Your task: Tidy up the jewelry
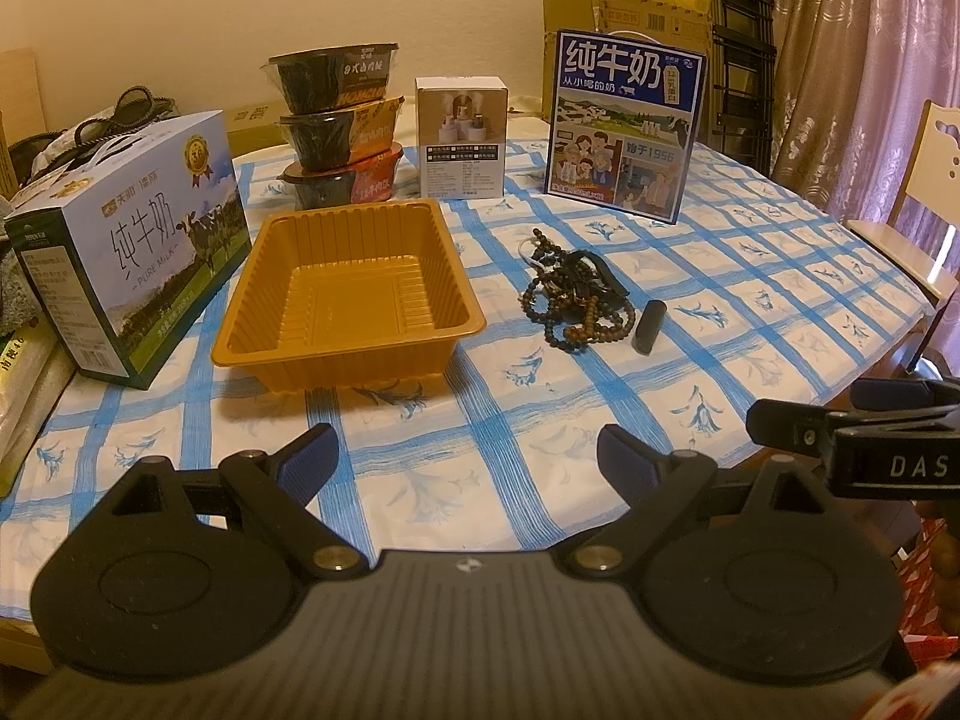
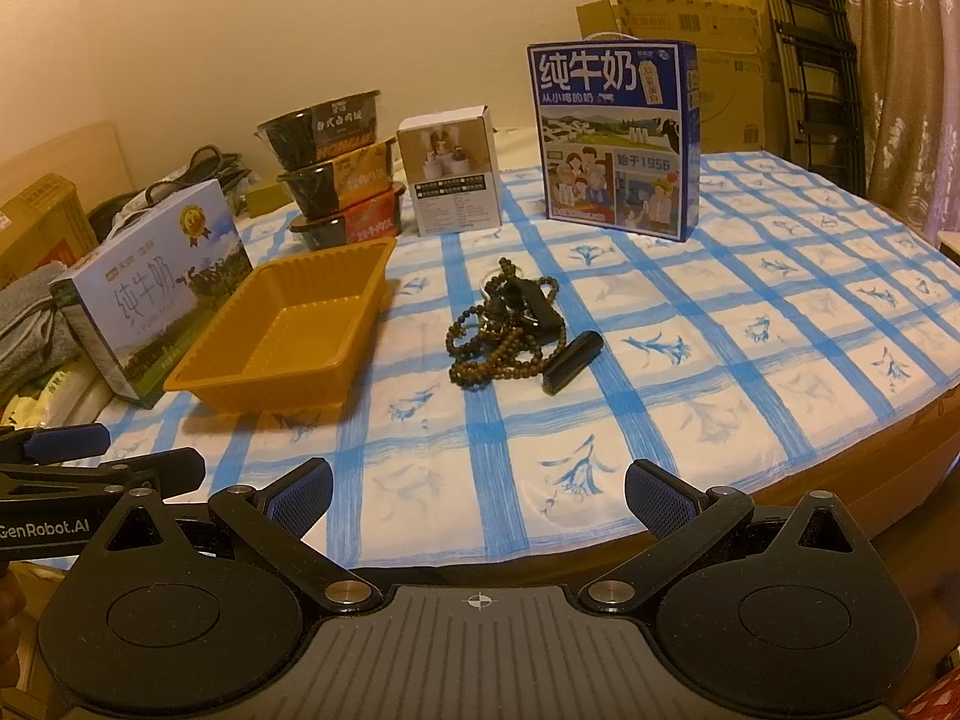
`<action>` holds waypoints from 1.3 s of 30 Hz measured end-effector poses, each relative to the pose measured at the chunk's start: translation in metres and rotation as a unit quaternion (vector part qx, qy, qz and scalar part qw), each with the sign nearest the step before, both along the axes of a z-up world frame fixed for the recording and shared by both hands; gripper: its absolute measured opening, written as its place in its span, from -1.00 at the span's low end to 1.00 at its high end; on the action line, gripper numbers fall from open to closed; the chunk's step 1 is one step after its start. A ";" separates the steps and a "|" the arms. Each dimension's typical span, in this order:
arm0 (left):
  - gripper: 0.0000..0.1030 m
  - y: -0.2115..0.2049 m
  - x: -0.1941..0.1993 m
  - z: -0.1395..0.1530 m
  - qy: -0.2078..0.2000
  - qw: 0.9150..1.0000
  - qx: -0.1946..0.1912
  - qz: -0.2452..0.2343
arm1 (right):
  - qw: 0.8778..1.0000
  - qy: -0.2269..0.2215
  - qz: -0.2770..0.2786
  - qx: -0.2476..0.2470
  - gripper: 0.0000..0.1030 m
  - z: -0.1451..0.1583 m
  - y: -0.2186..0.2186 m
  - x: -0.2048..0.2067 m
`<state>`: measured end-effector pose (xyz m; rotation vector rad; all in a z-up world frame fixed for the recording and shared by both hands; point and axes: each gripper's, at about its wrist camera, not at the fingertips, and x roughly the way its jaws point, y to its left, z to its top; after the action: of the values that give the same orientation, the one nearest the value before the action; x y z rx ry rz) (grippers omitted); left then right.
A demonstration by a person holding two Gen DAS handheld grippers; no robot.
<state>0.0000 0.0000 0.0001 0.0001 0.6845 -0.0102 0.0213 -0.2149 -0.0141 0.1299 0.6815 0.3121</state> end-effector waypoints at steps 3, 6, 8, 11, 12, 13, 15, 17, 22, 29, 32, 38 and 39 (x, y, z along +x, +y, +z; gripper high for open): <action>0.79 0.000 0.000 0.000 0.000 1.000 0.001 0.001 | 1.000 0.001 -0.001 0.000 1.00 0.002 0.002 -0.002; 0.79 0.003 0.003 -0.010 0.000 1.000 0.000 -0.001 | 1.000 0.001 -0.003 0.000 1.00 0.001 0.006 -0.003; 0.79 0.006 0.008 -0.014 0.003 1.000 0.000 0.001 | 1.000 0.002 -0.006 -0.001 1.00 -0.007 0.007 0.006; 0.79 0.017 0.019 -0.021 0.008 1.000 -0.009 0.009 | 1.000 0.005 -0.007 -0.001 1.00 -0.015 0.006 0.011; 0.79 0.021 0.022 -0.024 0.010 1.000 -0.011 0.014 | 1.000 0.007 -0.008 0.000 1.00 -0.018 0.007 0.013; 0.79 0.025 0.024 -0.027 0.011 1.000 -0.012 0.019 | 1.000 0.009 -0.008 0.000 1.00 -0.021 0.007 0.015; 0.77 0.034 0.029 -0.032 0.012 0.999 -0.016 0.029 | 1.000 0.011 -0.011 0.004 1.00 -0.026 0.009 0.021; 0.76 0.045 0.034 -0.037 0.011 0.999 -0.017 0.044 | 1.000 0.013 -0.015 0.007 1.00 -0.031 0.010 0.027; 0.76 0.076 0.047 -0.050 -0.009 0.995 -0.018 0.094 | 0.999 0.016 -0.029 0.013 1.00 -0.039 0.016 0.046; 0.74 0.121 0.073 -0.064 -0.025 0.988 -0.037 0.148 | 0.999 0.029 -0.043 0.006 1.00 -0.054 0.028 0.080; 0.67 0.135 0.085 -0.070 -0.035 0.984 -0.042 0.169 | 0.998 0.032 -0.049 0.004 1.00 -0.060 0.030 0.095; 0.65 0.154 0.112 -0.082 -0.059 0.976 -0.067 0.198 | 0.997 0.021 -0.071 0.001 1.00 -0.068 0.025 0.120; 0.64 0.157 0.116 -0.085 -0.061 0.975 -0.071 0.201 | 0.997 0.019 -0.076 0.004 1.00 -0.069 0.023 0.124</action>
<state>0.1163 0.1568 -0.0844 -0.2744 0.5491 0.3283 0.1454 -0.1917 -0.0829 0.1937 0.7038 0.1669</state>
